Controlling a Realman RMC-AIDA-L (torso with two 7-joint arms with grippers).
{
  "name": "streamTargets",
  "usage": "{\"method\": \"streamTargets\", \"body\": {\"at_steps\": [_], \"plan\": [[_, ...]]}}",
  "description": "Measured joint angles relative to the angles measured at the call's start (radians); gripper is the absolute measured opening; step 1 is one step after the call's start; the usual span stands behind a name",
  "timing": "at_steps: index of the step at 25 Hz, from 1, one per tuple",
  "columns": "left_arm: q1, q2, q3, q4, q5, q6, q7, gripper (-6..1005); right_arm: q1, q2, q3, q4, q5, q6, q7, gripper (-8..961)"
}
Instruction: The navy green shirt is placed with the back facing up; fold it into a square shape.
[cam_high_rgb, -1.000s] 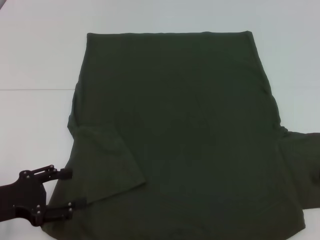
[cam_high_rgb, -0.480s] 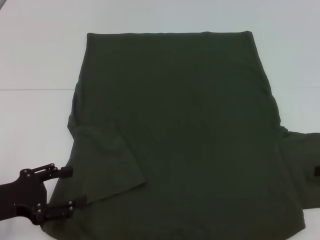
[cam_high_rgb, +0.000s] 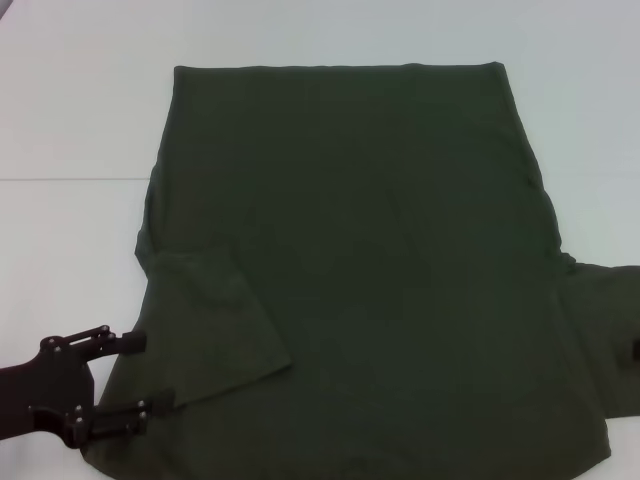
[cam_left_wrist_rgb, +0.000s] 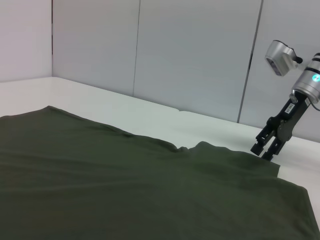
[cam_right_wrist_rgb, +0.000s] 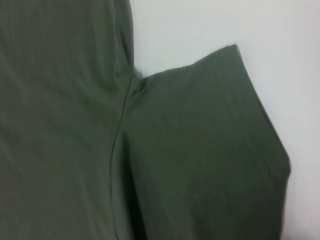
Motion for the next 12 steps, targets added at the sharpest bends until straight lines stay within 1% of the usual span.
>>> {"method": "streamTargets", "body": {"at_steps": [12], "plan": [[0.0,0.0,-0.01,0.001,0.0,0.0,0.0,824,0.001,0.009,0.0,0.0,0.006,0.003,-0.003,885]]}}
